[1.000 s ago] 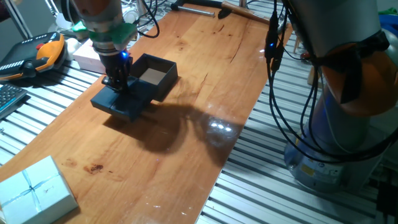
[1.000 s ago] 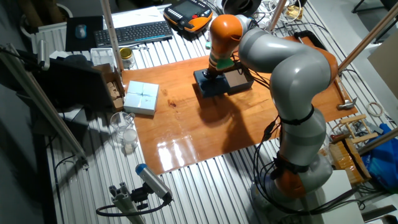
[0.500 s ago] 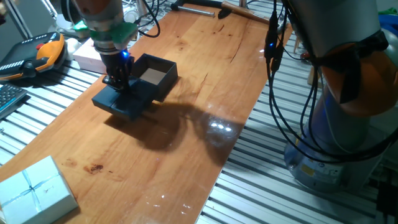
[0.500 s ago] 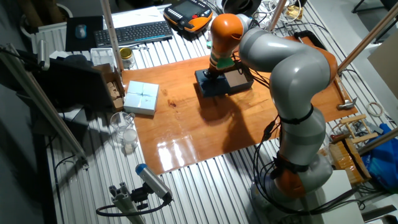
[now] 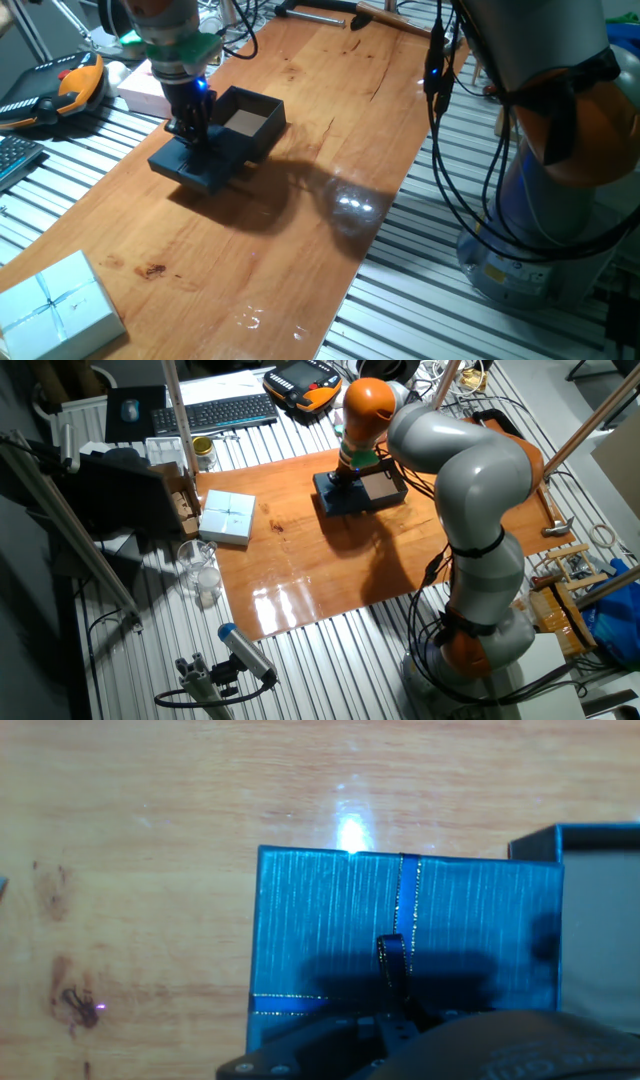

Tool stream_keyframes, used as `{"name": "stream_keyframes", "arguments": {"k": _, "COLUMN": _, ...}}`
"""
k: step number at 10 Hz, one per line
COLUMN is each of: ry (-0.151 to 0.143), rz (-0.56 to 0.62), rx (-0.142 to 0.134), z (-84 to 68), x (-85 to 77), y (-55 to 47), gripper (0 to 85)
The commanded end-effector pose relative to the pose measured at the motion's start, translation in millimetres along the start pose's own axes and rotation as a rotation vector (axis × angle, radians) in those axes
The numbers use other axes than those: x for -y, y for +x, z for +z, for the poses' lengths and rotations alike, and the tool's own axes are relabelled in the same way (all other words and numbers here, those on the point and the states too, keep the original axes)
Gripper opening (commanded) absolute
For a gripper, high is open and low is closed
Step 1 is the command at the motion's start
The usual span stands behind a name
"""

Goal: Cover the box

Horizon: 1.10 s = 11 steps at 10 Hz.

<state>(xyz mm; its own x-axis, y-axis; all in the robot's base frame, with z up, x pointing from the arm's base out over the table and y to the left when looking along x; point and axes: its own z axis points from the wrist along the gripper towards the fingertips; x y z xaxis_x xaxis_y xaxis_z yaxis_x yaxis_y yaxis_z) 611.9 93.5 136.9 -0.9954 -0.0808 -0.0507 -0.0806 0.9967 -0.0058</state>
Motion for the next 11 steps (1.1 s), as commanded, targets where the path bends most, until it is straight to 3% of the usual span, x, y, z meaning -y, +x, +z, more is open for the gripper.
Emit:
{"name": "stream_keyframes", "arguments": {"k": 1, "ry": 0.009, "rz": -0.014, "rx": 0.002, "z": 0.1, "x": -0.1, "y": 0.1, "gripper": 0.0}}
{"name": "stream_keyframes", "arguments": {"k": 4, "ry": 0.006, "rz": 0.000, "rx": 0.003, "z": -3.3, "x": 3.1, "y": 0.2, "gripper": 0.0}}
{"name": "stream_keyframes", "arguments": {"k": 8, "ry": 0.018, "rz": -0.017, "rx": -0.002, "z": -18.6, "x": 29.7, "y": -0.4, "gripper": 0.0}}
{"name": "stream_keyframes", "arguments": {"k": 11, "ry": 0.033, "rz": -0.015, "rx": -0.006, "z": -17.9, "x": 48.8, "y": -2.2, "gripper": 0.0}}
